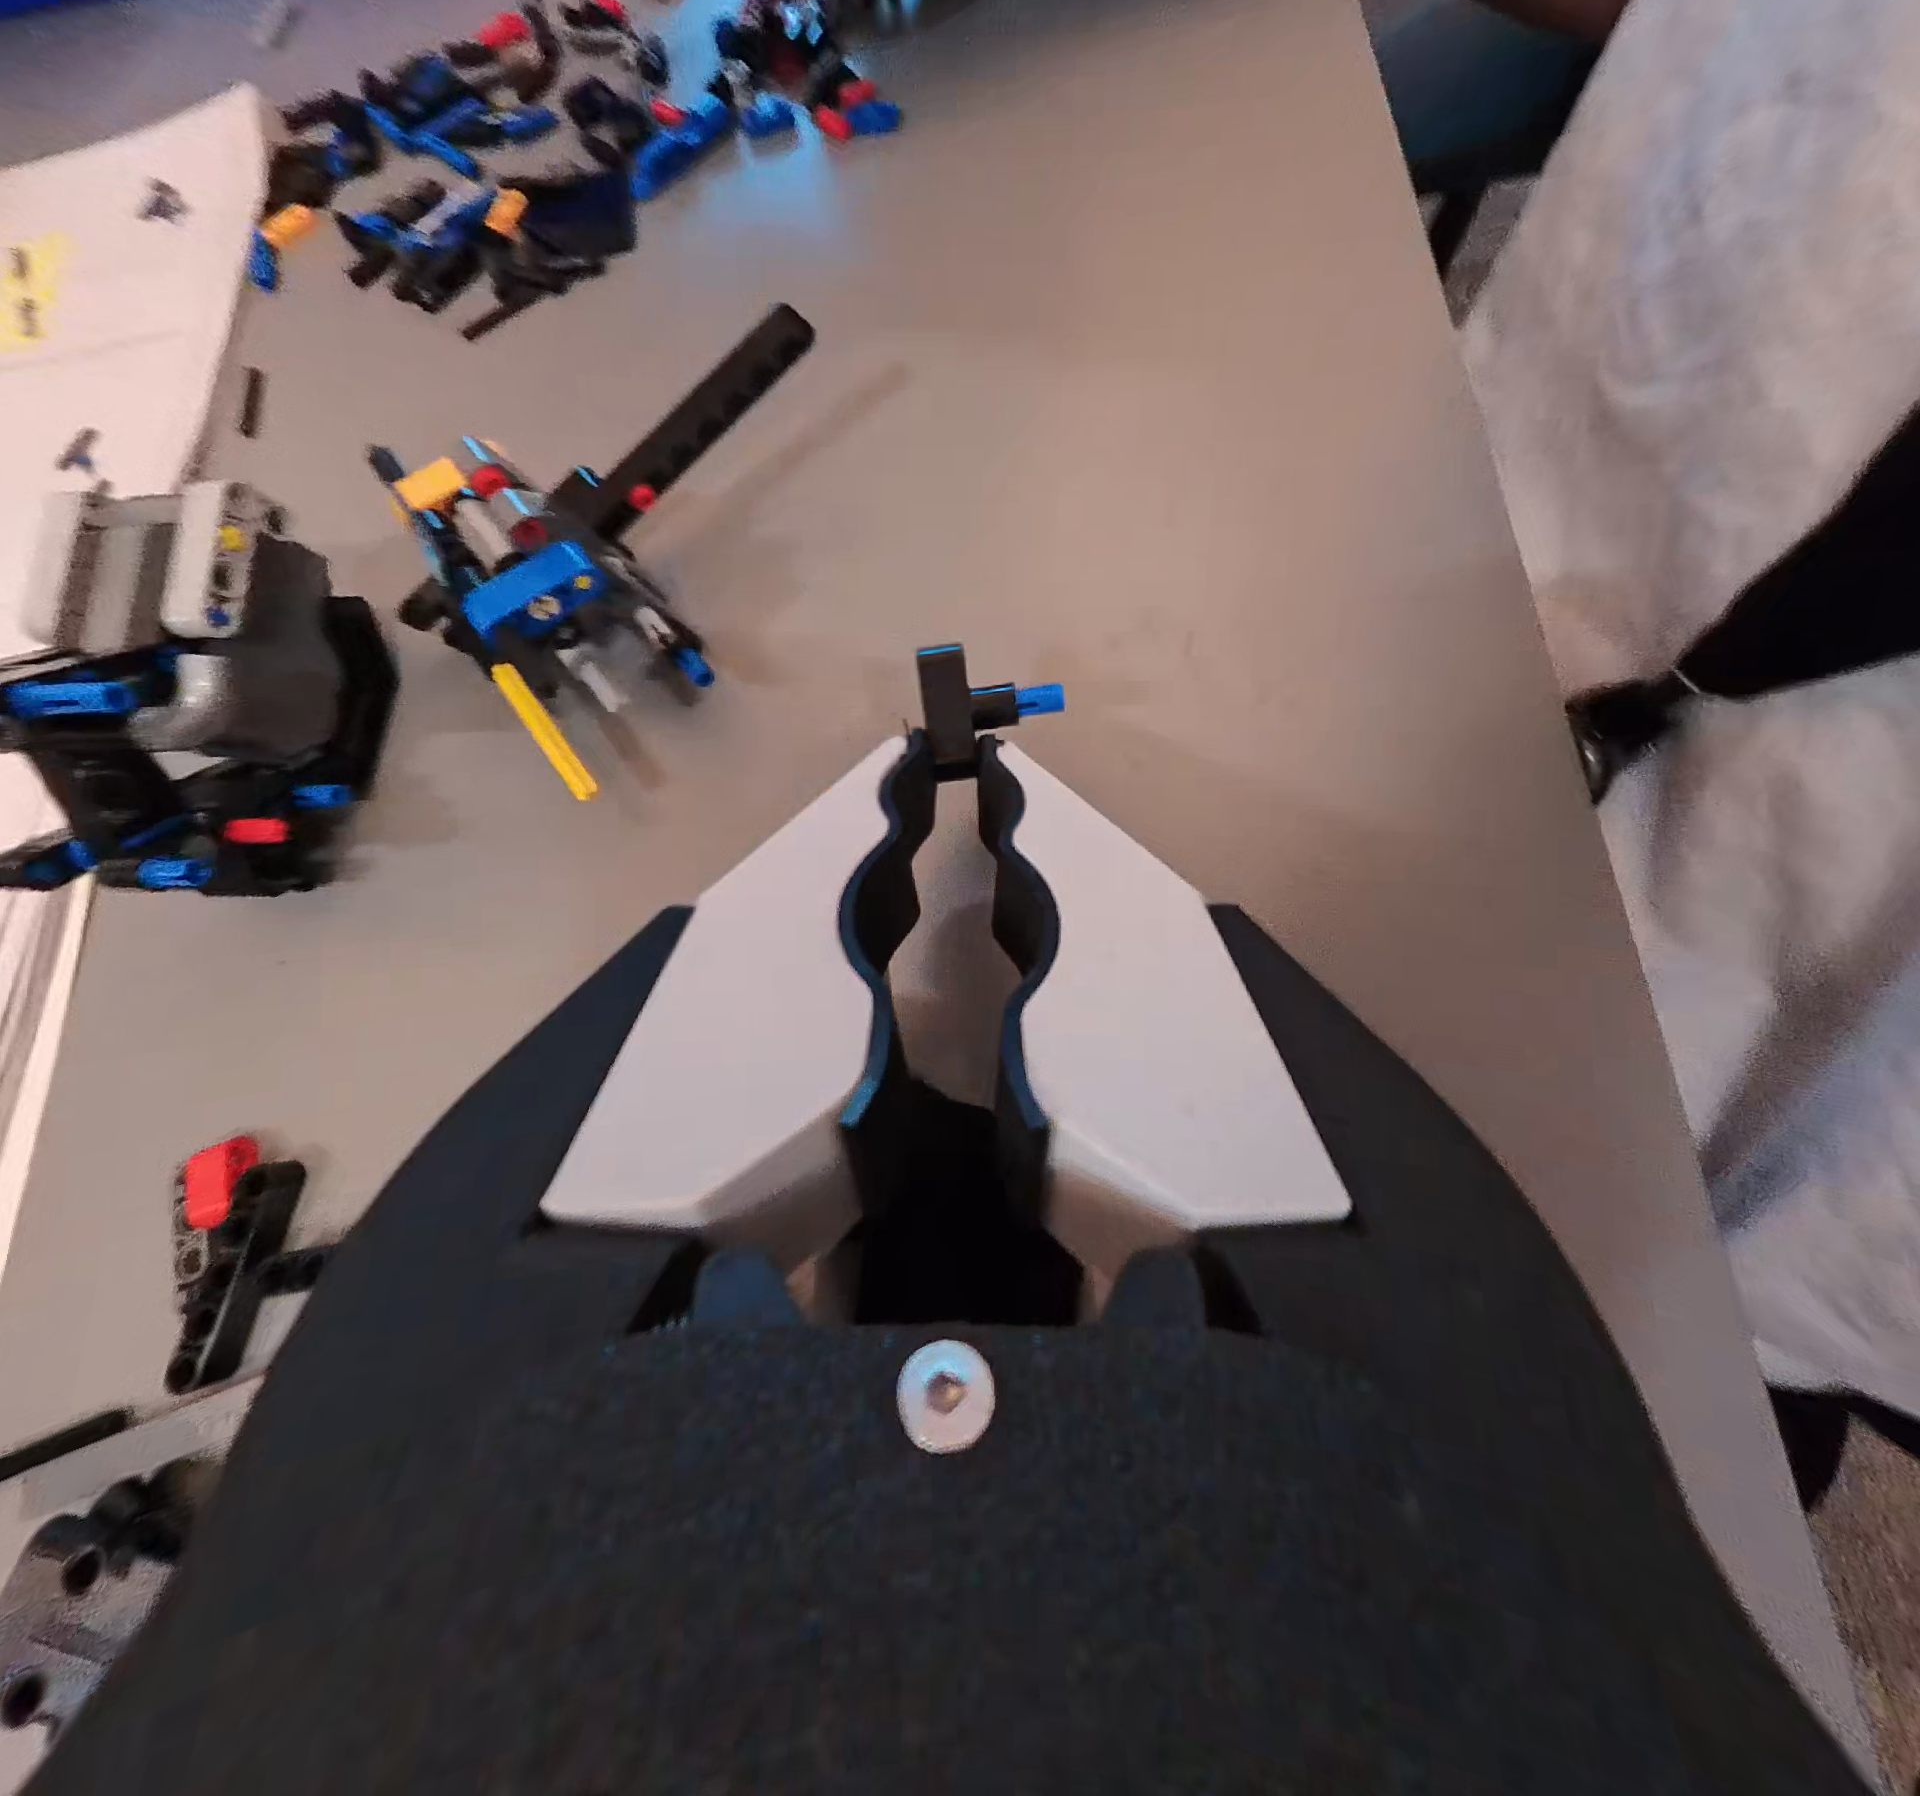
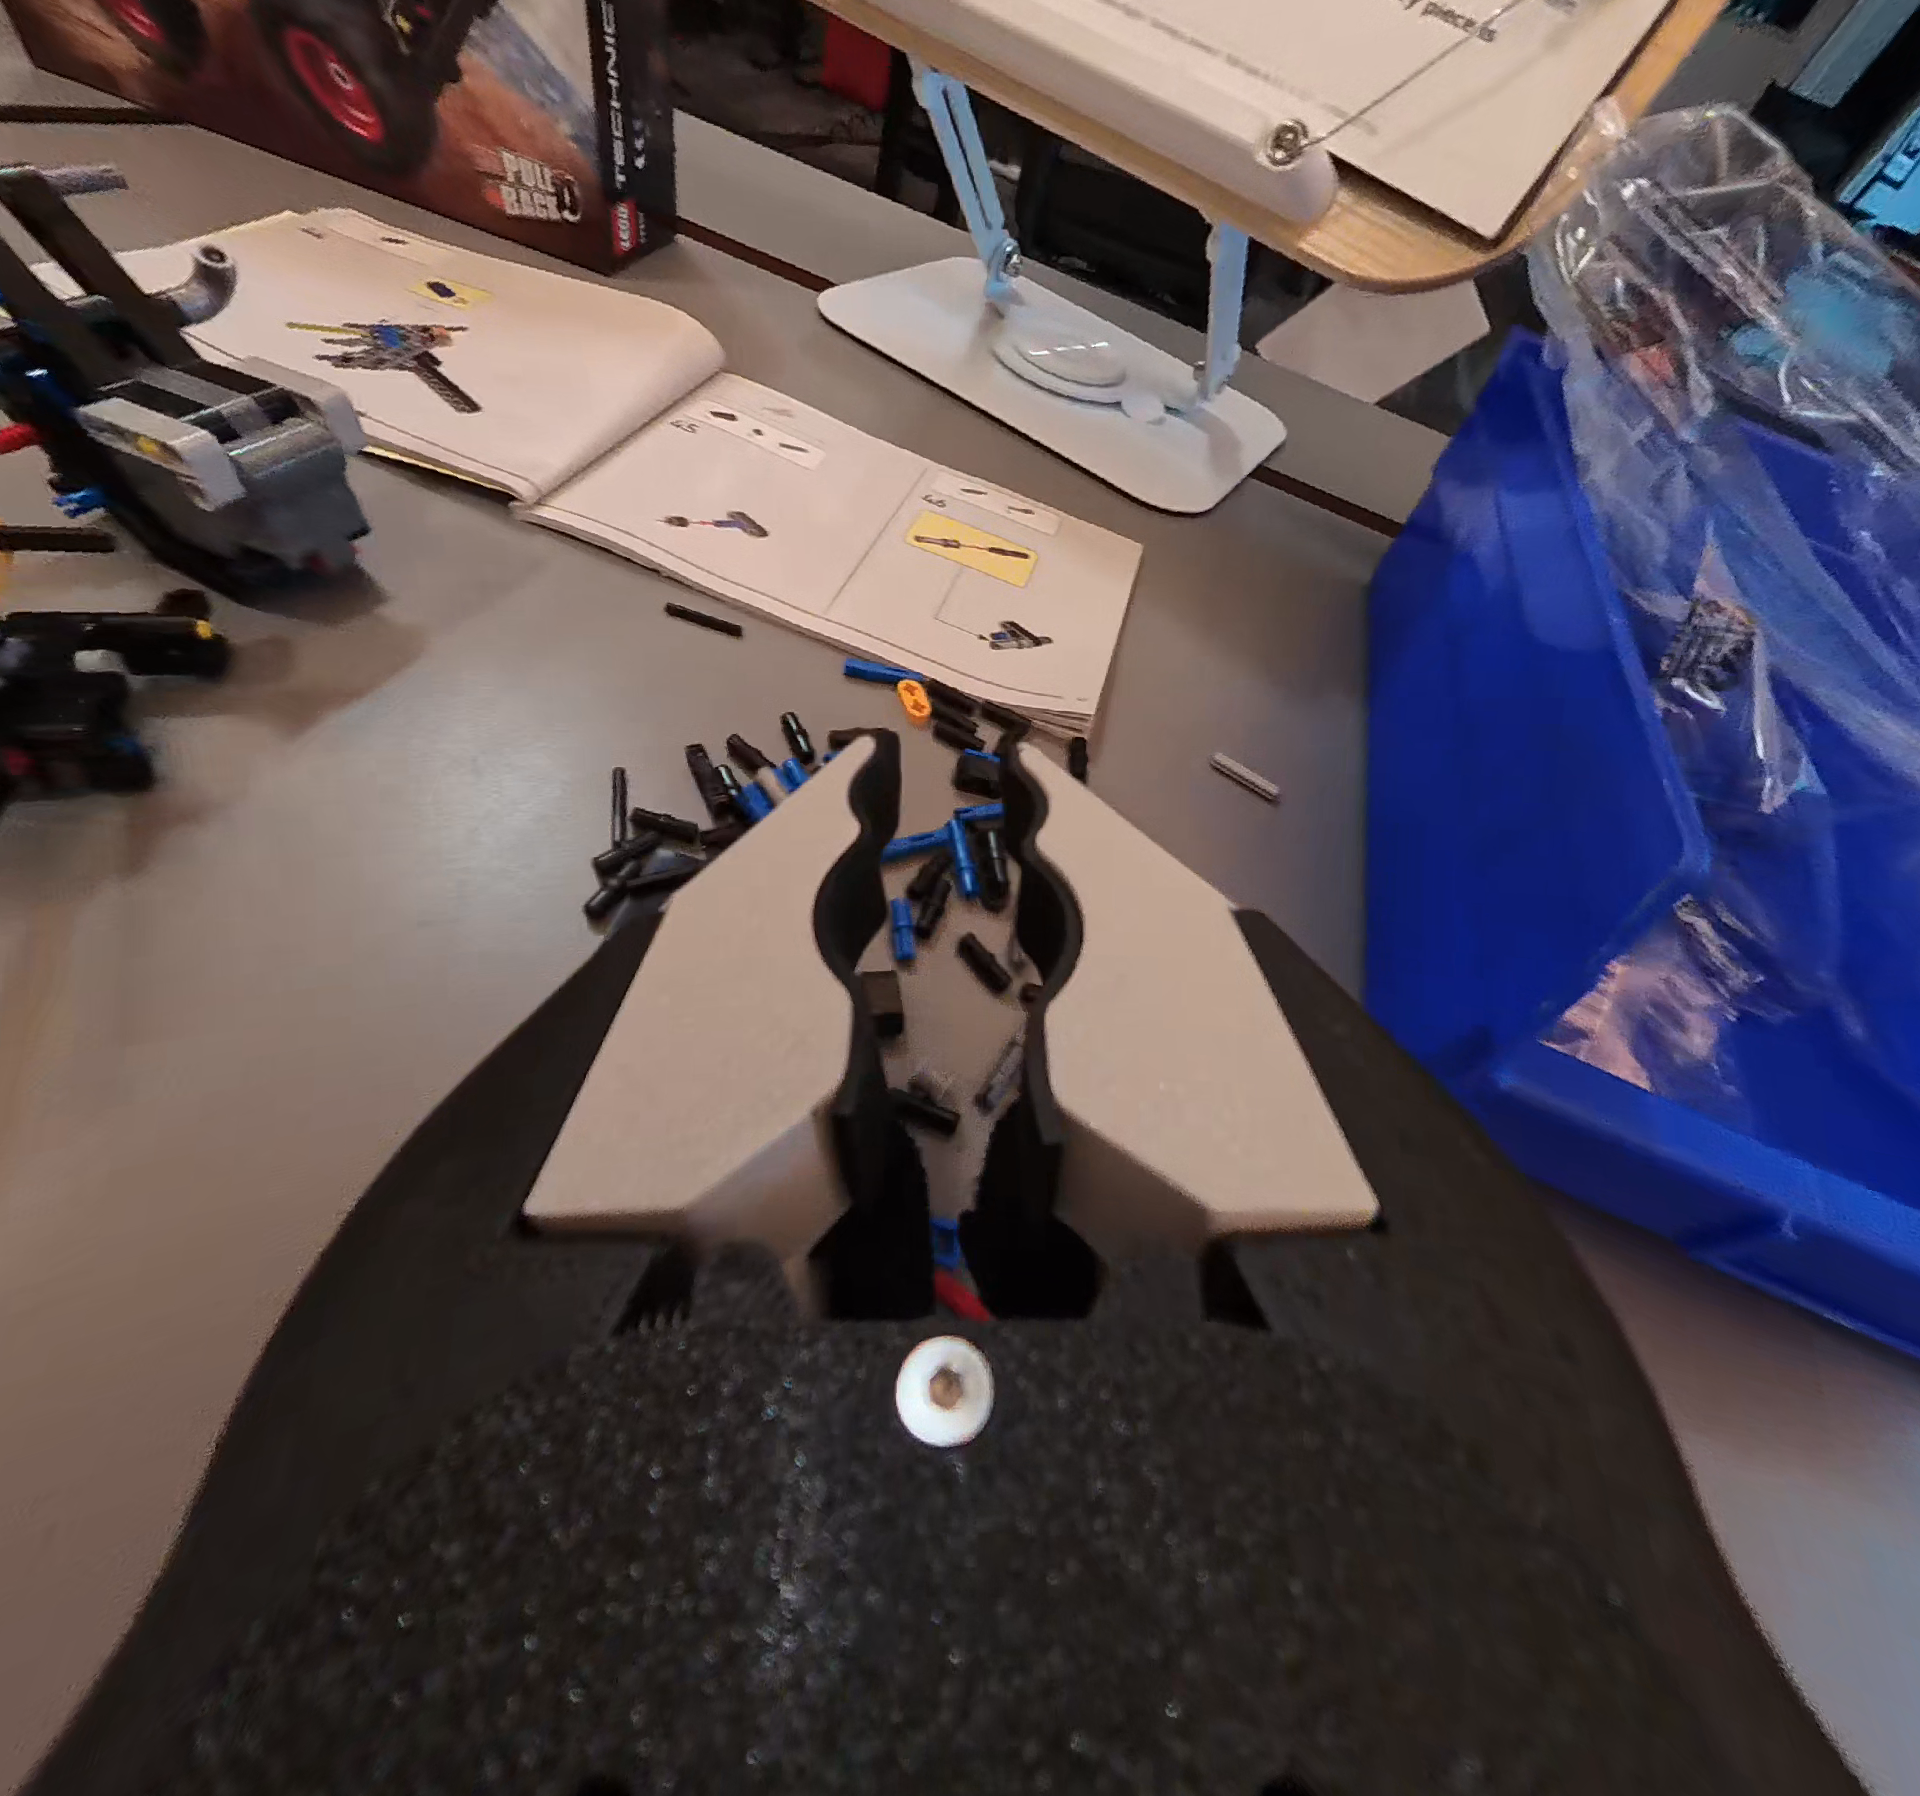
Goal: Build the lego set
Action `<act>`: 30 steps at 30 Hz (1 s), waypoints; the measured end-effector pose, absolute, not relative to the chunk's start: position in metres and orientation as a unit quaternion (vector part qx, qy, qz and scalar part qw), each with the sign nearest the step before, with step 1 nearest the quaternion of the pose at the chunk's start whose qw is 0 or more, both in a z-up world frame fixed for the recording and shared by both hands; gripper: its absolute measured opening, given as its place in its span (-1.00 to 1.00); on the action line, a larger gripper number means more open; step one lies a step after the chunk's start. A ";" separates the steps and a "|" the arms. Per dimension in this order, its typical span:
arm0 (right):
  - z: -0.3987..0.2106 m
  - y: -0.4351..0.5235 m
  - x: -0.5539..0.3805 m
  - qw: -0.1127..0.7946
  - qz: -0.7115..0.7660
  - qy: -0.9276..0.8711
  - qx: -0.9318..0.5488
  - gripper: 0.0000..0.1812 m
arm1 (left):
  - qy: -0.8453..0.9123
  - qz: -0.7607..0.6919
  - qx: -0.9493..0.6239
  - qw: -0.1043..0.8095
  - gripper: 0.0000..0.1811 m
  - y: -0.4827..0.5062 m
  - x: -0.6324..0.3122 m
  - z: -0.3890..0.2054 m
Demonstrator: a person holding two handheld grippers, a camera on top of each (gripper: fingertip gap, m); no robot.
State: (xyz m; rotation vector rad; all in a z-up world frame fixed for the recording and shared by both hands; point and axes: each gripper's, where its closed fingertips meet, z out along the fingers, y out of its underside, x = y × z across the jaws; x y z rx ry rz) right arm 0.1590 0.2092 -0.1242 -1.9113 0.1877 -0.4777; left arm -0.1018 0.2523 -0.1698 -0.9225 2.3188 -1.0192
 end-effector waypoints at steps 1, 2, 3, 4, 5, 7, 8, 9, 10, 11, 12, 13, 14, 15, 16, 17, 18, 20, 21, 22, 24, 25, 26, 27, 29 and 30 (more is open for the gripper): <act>-0.124 0.208 0.161 0.551 -0.203 0.084 -0.805 -0.81 | 0.843 -0.366 -0.329 0.219 -0.94 0.251 -0.103 -0.171; -0.124 0.207 0.162 0.554 -0.200 0.087 -0.803 -0.82 | 0.845 -0.369 -0.324 0.214 -0.93 0.249 -0.105 -0.172; -0.122 0.207 0.162 0.560 -0.196 0.090 -0.800 -0.83 | 0.847 -0.374 -0.320 0.202 -0.93 0.246 -0.107 -0.174; -0.120 0.206 0.162 0.566 -0.190 0.093 -0.797 -0.84 | 0.849 -0.375 -0.319 0.189 -0.93 0.244 -0.109 -0.177; -0.119 0.206 0.161 0.570 -0.183 0.096 -0.795 -0.83 | 0.854 -0.371 -0.318 0.178 -0.93 0.243 -0.111 -0.182; -0.121 0.207 0.158 0.572 -0.174 0.097 -0.796 -0.84 | 0.859 -0.366 -0.315 0.171 -0.93 0.243 -0.111 -0.187; -0.122 0.207 0.158 0.569 -0.173 0.096 -0.798 -0.84 | 0.859 -0.368 -0.316 0.164 -0.94 0.243 -0.111 -0.187; -0.121 0.207 0.158 0.569 -0.177 0.095 -0.798 -0.84 | 0.858 -0.370 -0.319 0.159 -0.94 0.243 -0.111 -0.187; -0.121 0.207 0.157 0.569 -0.179 0.093 -0.797 -0.85 | 0.857 -0.372 -0.321 0.155 -0.94 0.243 -0.111 -0.187; -0.122 0.207 0.158 0.567 -0.180 0.093 -0.799 -0.86 | 0.857 -0.372 -0.322 0.153 -0.93 0.243 -0.111 -0.187; -0.122 0.207 0.159 0.565 -0.182 0.094 -0.799 -0.86 | 0.857 -0.373 -0.323 0.153 -0.93 0.243 -0.111 -0.187; -0.122 0.207 0.160 0.564 -0.184 0.095 -0.799 -0.86 | 0.857 -0.373 -0.323 0.153 -0.93 0.243 -0.111 -0.187; -0.122 0.206 0.160 0.564 -0.184 0.097 -0.799 -0.86 | 0.857 -0.373 -0.323 0.152 -0.93 0.242 -0.110 -0.187; -0.122 0.206 0.161 0.566 -0.182 0.098 -0.798 -0.86 | 0.856 -0.373 -0.323 0.152 -0.93 0.242 -0.110 -0.187; -0.121 0.206 0.161 0.568 -0.181 0.100 -0.797 -0.86 | 0.856 -0.373 -0.323 0.151 -0.93 0.242 -0.110 -0.187; -0.121 0.206 0.161 0.569 -0.179 0.102 -0.796 -0.86 | 0.856 -0.373 -0.324 0.151 -0.93 0.242 -0.110 -0.187; -0.121 0.205 0.162 0.569 -0.179 0.103 -0.796 -0.86 | 0.856 -0.373 -0.324 0.150 -0.93 0.242 -0.110 -0.187; -0.120 0.204 0.164 0.569 -0.182 0.108 -0.795 -0.86 | 0.856 -0.373 -0.325 0.151 -0.93 0.242 -0.110 -0.187; -0.120 0.203 0.165 0.569 -0.183 0.111 -0.794 -0.86 | 0.855 -0.372 -0.326 0.154 -0.93 0.243 -0.109 -0.187; -0.121 0.203 0.165 0.568 -0.179 0.114 -0.795 -0.86 | 0.855 -0.371 -0.327 0.157 -0.93 0.244 -0.108 -0.187; -0.121 0.202 0.168 0.568 -0.173 0.121 -0.795 -0.86 | 0.855 -0.373 -0.328 0.151 -0.94 0.242 -0.109 -0.187; -0.121 0.202 0.169 0.568 -0.164 0.126 -0.797 -0.86 | 0.854 -0.373 -0.330 0.149 -0.93 0.243 -0.109 -0.187; -0.121 0.201 0.170 0.569 -0.153 0.131 -0.798 -0.85 | 0.853 -0.374 -0.332 0.150 -0.92 0.243 -0.108 -0.187; -0.121 0.201 0.171 0.570 -0.143 0.136 -0.798 -0.85 | 0.853 -0.374 -0.333 0.149 -0.92 0.243 -0.108 -0.187; -0.119 0.195 0.178 0.561 -0.148 0.138 -0.803 -0.85 | 0.852 -0.374 -0.335 0.148 -0.90 0.243 -0.108 -0.187; -0.116 0.190 0.184 0.557 -0.161 0.139 -0.803 -0.85 | 0.852 -0.375 -0.336 0.147 -0.88 0.244 -0.108 -0.187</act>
